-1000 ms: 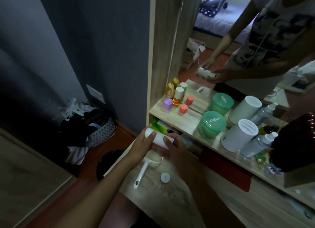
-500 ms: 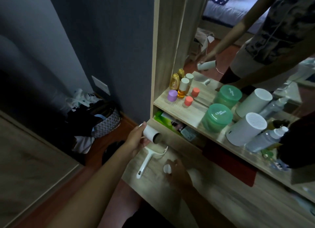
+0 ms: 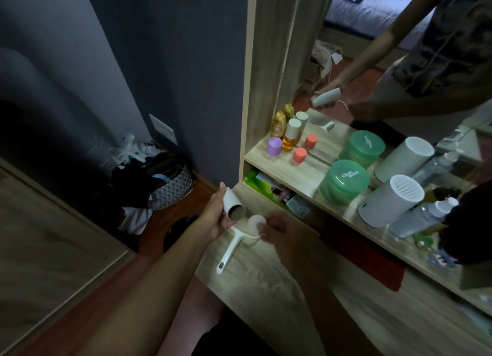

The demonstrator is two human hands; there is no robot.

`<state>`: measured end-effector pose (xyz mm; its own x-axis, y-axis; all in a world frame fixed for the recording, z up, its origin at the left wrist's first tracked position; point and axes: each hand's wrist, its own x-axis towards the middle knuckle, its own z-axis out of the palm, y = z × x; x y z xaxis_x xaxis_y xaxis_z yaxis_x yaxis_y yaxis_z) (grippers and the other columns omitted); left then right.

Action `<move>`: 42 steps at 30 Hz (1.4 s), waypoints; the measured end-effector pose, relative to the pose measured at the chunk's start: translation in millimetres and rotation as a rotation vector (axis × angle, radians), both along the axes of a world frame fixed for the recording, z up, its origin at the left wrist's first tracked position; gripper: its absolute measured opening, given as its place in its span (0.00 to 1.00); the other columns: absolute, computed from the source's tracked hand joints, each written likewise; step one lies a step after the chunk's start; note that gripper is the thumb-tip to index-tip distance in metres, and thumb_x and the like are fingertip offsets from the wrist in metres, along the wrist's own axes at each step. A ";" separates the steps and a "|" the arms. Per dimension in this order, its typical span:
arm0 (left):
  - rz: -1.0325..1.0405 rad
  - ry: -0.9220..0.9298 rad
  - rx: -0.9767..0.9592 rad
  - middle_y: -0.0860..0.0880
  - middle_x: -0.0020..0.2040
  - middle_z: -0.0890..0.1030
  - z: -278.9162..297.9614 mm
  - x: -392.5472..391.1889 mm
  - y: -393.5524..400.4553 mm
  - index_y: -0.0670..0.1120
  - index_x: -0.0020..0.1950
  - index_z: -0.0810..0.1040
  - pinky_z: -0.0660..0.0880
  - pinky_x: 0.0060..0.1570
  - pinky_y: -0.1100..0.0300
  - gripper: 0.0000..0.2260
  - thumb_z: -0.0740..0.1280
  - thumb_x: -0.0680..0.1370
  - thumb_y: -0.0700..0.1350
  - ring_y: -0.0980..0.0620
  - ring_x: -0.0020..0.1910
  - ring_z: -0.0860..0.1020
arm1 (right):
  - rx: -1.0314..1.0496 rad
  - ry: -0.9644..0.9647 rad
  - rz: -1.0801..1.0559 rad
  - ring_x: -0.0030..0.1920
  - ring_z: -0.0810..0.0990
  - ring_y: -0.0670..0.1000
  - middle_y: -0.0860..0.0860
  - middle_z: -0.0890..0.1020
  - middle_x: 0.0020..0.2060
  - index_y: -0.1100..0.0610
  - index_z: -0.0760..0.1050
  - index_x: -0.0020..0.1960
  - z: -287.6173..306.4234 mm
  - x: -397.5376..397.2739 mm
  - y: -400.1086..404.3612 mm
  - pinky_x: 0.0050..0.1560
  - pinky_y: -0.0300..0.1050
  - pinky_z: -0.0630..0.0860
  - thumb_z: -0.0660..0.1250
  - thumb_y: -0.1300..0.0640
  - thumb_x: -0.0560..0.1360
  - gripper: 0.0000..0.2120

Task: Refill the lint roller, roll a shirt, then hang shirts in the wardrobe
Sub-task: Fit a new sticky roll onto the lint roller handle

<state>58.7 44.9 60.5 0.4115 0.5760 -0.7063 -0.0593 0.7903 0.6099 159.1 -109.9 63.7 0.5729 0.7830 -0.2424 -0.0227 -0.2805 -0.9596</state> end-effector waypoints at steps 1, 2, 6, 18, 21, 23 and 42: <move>-0.004 -0.015 0.005 0.45 0.45 0.79 3.4 1.4 -1.4 0.45 0.66 0.70 0.81 0.36 0.55 0.24 0.61 0.78 0.61 0.50 0.39 0.79 | 0.032 -0.048 0.065 0.37 0.81 0.45 0.53 0.81 0.40 0.62 0.76 0.47 11.1 -2.6 4.3 0.36 0.34 0.76 0.72 0.60 0.72 0.08; -0.009 -0.026 0.014 0.46 0.43 0.78 5.3 2.9 -2.4 0.46 0.65 0.70 0.81 0.32 0.58 0.23 0.60 0.78 0.60 0.51 0.39 0.78 | 0.037 -0.086 0.092 0.38 0.81 0.45 0.51 0.81 0.40 0.60 0.76 0.47 19.8 -6.0 8.9 0.36 0.36 0.77 0.72 0.58 0.72 0.08; -0.050 -0.030 0.064 0.47 0.40 0.78 10.5 8.0 -4.5 0.47 0.59 0.72 0.79 0.29 0.60 0.19 0.58 0.79 0.60 0.52 0.34 0.79 | -0.002 -0.128 0.005 0.41 0.84 0.48 0.49 0.83 0.40 0.49 0.75 0.43 23.7 -18.4 23.6 0.43 0.45 0.81 0.74 0.56 0.70 0.08; -0.117 0.012 0.195 0.49 0.32 0.84 1.9 8.6 -8.0 0.43 0.46 0.78 0.79 0.42 0.55 0.17 0.61 0.80 0.56 0.53 0.32 0.82 | 0.090 -0.009 -0.069 0.47 0.84 0.52 0.49 0.83 0.46 0.49 0.75 0.49 23.3 -19.8 33.9 0.45 0.56 0.83 0.72 0.57 0.69 0.10; -0.054 0.037 0.226 0.46 0.36 0.82 7.3 10.5 -9.3 0.45 0.45 0.77 0.78 0.43 0.53 0.15 0.61 0.80 0.55 0.49 0.35 0.80 | 0.107 -0.009 -0.042 0.49 0.84 0.48 0.45 0.83 0.47 0.51 0.77 0.55 23.6 -23.1 34.6 0.48 0.53 0.83 0.71 0.58 0.73 0.12; -0.015 0.036 0.268 0.45 0.37 0.78 11.6 12.9 -9.8 0.45 0.44 0.75 0.76 0.33 0.57 0.13 0.60 0.81 0.53 0.51 0.32 0.77 | 0.110 -0.103 -0.024 0.47 0.84 0.44 0.44 0.83 0.46 0.50 0.77 0.55 23.5 -26.2 34.2 0.49 0.47 0.82 0.69 0.58 0.75 0.09; 0.034 -0.275 -0.351 0.41 0.26 0.76 32.7 14.8 -11.6 0.35 0.48 0.72 0.70 0.15 0.66 0.19 0.53 0.82 0.50 0.49 0.19 0.76 | 0.259 -0.562 -0.080 0.45 0.80 0.40 0.50 0.84 0.45 0.58 0.84 0.50 9.0 -25.6 50.2 0.46 0.34 0.79 0.75 0.60 0.70 0.10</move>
